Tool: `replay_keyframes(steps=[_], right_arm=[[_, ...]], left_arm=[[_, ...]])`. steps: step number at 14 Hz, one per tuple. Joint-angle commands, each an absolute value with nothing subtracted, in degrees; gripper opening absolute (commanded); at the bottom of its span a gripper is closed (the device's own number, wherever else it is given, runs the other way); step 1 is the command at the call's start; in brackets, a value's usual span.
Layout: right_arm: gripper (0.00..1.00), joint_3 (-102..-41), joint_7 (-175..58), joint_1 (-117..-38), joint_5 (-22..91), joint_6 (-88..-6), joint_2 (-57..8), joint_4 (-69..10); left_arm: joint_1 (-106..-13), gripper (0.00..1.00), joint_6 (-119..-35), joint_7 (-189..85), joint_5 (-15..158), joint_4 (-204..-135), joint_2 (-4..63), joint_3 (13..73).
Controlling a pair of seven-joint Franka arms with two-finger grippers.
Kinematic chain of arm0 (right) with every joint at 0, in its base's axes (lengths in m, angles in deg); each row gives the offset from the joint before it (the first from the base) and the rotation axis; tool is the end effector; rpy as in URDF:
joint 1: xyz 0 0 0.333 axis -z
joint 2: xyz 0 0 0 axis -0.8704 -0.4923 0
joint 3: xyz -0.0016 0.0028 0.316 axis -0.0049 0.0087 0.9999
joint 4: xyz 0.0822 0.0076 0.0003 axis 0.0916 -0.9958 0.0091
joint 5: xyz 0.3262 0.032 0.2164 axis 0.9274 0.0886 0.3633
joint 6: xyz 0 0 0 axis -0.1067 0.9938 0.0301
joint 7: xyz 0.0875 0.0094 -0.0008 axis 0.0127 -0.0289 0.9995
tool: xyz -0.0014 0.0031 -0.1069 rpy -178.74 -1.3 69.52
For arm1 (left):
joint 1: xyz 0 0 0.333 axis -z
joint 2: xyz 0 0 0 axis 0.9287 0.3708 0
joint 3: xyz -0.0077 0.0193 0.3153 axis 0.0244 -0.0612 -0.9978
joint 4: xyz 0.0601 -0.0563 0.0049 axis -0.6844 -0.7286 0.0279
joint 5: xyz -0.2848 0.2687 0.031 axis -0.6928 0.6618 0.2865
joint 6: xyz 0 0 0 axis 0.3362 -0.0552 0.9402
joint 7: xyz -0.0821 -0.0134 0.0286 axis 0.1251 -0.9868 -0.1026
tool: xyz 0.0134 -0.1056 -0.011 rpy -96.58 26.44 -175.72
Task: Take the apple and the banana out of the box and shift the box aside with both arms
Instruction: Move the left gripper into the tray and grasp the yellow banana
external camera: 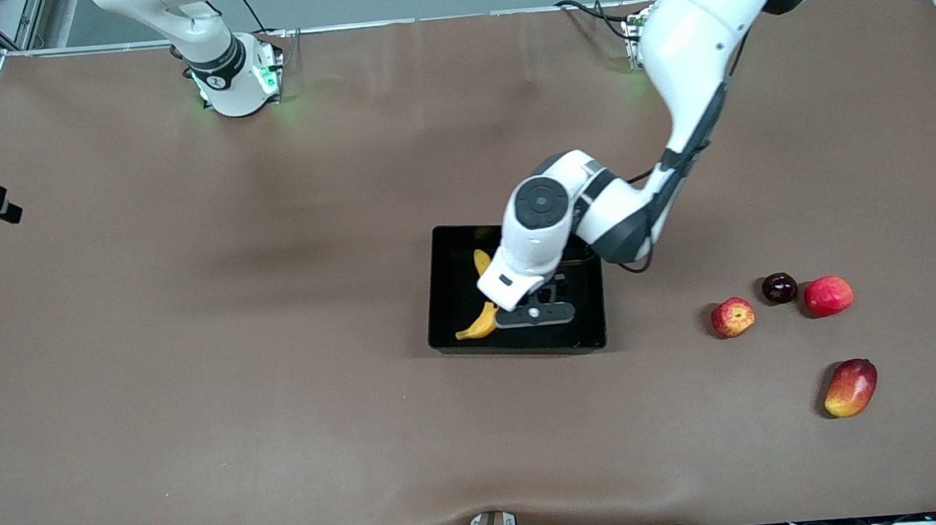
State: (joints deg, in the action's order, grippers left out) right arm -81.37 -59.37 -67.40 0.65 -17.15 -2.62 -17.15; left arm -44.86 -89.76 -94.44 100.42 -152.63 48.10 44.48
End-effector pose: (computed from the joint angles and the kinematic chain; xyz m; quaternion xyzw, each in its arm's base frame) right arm 0.5520 -0.0754 0.6306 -0.9987 0.0394 0.0215 0.0244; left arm 0.5751 -0.4532 0.2555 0.9987 -0.0017 0.0490 0.0172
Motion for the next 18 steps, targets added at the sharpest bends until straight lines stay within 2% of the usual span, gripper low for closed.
replay_keyframes(steps=[1,4,14,16,17,18], right_arm=[[1.0,-81.23,-59.26,-66.75,1.45,-17.2,-3.56,-16.06],[1.0,-81.32,-59.18,-65.61,2.24,-20.63,-4.0,-16.32],[1.0,-81.23,-58.47,-63.41,4.35,-20.98,-7.77,-16.59],[1.0,-81.23,-58.47,-63.41,4.35,-20.9,-9.53,-16.5],[1.0,-81.23,-58.38,-63.58,4.35,-20.81,-9.63,-16.5],[1.0,-81.23,-58.56,-64.02,4.35,-20.2,-9.63,-16.41]], left_arm=[[-39.68,1.0,-90.18,-95.83,101.85,-149.03,50.7,41.25],[-39.23,1.0,-90.35,-94.34,101.94,-148.85,51.41,40.89],[-37.82,1.0,-93.34,-94.07,102.12,-148.85,53.79,40.71],[-37.82,0.8,-93.34,-94.07,102.2,-148.93,53.79,40.71],[-37.82,0.63,-93.34,-94.07,102.2,-148.93,53.79,40.71],[-37.91,0.35,-93.34,-94.16,102.2,-148.93,53.87,40.71]])
